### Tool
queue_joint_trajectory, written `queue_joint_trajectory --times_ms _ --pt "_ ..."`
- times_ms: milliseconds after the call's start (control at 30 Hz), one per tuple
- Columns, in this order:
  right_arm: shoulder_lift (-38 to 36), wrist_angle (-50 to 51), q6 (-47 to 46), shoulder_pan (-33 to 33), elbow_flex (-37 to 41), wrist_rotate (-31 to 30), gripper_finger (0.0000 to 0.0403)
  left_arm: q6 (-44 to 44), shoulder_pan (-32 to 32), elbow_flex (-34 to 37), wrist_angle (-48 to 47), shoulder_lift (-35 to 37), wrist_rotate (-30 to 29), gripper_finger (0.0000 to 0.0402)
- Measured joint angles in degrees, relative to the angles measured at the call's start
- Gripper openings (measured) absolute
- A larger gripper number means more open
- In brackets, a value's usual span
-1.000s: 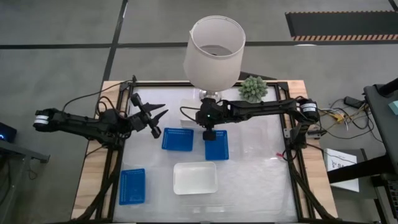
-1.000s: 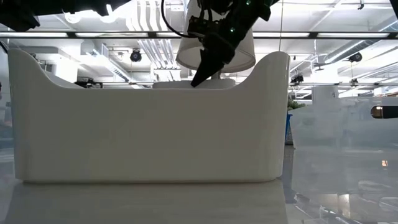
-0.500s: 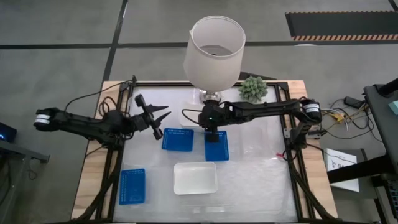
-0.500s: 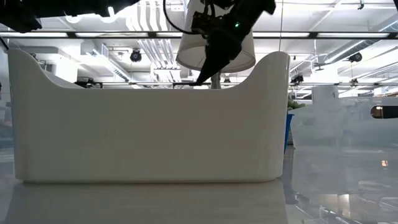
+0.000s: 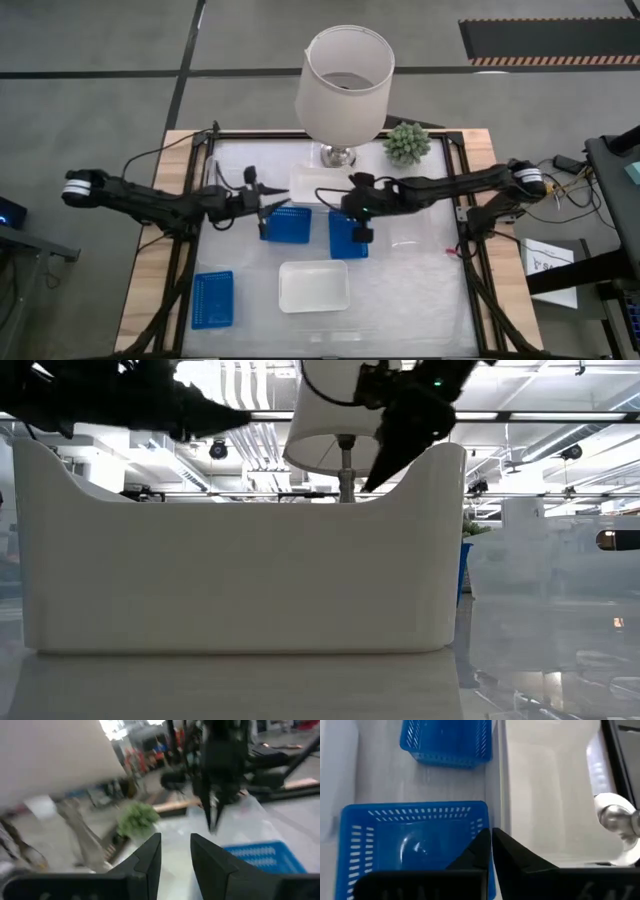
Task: Stack baskets by color
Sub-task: Stack the top left blue bin into the bottom left blue bin
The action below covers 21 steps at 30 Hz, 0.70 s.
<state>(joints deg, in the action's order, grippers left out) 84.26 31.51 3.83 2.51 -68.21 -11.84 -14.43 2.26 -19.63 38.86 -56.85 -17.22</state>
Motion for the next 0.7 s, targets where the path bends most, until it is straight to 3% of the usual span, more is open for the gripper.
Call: queue_joint_trajectory --times_ms 233,533,700 --pt "-9.0 -7.7 -4.6 5.3 10.5 -4.0 0.0009 11.2 0.1 -3.2 -5.0 -4.0 9.3 0.0088" --pt "-16.2 -9.7 -10.0 13.7 17.9 -13.3 0.0009 14.3 4.9 -8.6 -8.9 -6.9 9.7 0.0088" --pt "-16.9 -9.5 -12.9 15.9 19.7 -13.9 0.0009 16.7 8.0 -10.9 -8.8 -9.3 9.6 0.0088"
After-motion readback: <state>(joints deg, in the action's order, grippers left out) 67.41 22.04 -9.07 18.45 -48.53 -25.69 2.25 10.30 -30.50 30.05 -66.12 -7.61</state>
